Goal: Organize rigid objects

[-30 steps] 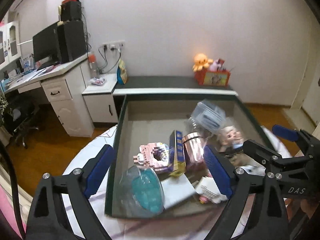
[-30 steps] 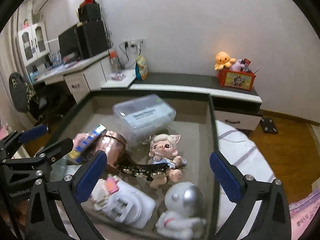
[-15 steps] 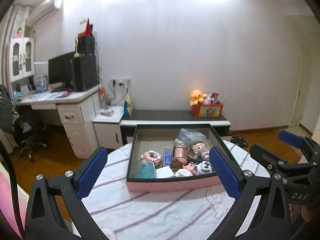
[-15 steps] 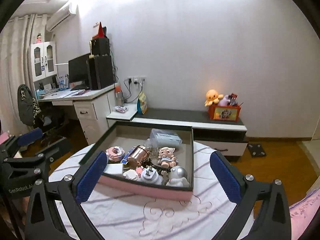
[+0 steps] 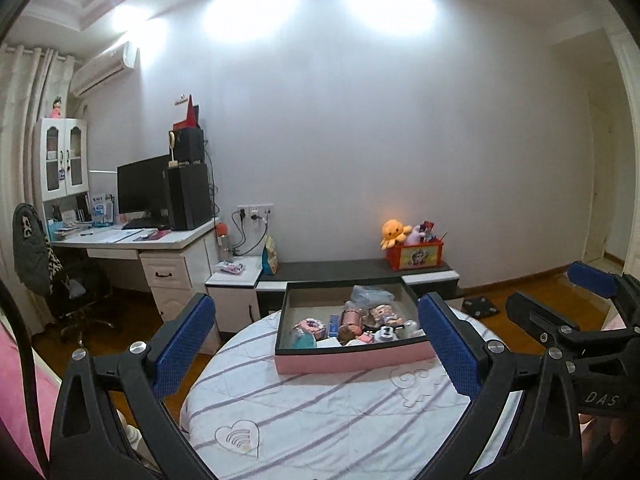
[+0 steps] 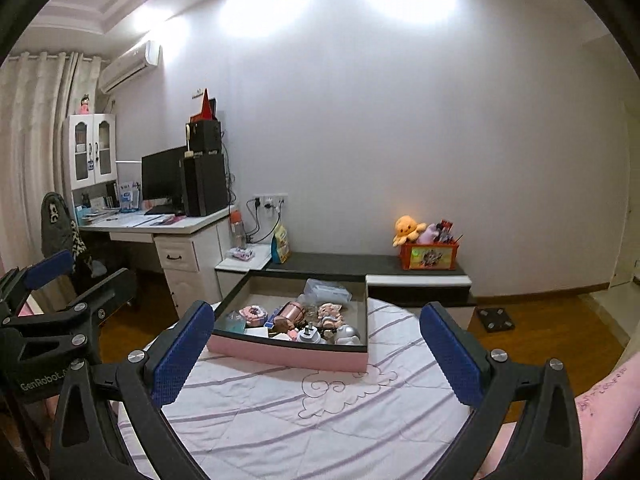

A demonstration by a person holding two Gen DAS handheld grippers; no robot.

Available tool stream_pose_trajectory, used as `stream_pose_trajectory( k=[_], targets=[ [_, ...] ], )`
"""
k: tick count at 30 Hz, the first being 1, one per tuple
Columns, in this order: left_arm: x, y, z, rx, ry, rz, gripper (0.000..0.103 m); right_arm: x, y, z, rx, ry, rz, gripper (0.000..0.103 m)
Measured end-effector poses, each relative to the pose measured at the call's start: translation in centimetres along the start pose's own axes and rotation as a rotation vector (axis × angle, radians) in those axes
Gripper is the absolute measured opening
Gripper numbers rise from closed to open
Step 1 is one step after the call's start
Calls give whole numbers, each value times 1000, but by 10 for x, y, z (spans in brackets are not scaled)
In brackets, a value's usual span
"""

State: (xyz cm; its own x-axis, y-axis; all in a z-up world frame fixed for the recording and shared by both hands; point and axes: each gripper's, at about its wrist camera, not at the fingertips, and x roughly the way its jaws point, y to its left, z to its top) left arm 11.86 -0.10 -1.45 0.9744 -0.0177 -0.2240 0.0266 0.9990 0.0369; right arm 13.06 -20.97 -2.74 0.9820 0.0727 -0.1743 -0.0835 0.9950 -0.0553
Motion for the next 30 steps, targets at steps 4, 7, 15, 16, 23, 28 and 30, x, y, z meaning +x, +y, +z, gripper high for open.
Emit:
stream_pose_trajectory(
  k=[4,7,15,16,23,28,30],
  targets=[
    [-32,-2,5,2,-39,4,103,-34,6,3,-13,-37,-8,103],
    [-54,0,9,-1,-69,3,103,-56,10,5,-18,-61,-3,103],
    [-89,-1,16,15,-139,23,103,-93,22,9,-34,-126,-48,103],
    [-90,-1,17,11,-143,21,103,-96,22,9,-34,-137,-55,103],
    [-92,-4,17,5,-153,11,103,-110,25,9,-46,-175,-95,103],
    [-91,-5,16,5,-152,11,103,-114,26,7,-51,-185,-126,103],
    [-91,-6,16,4,-151,10,103,-115,27,7,-52,-188,-135,103]
  ],
)
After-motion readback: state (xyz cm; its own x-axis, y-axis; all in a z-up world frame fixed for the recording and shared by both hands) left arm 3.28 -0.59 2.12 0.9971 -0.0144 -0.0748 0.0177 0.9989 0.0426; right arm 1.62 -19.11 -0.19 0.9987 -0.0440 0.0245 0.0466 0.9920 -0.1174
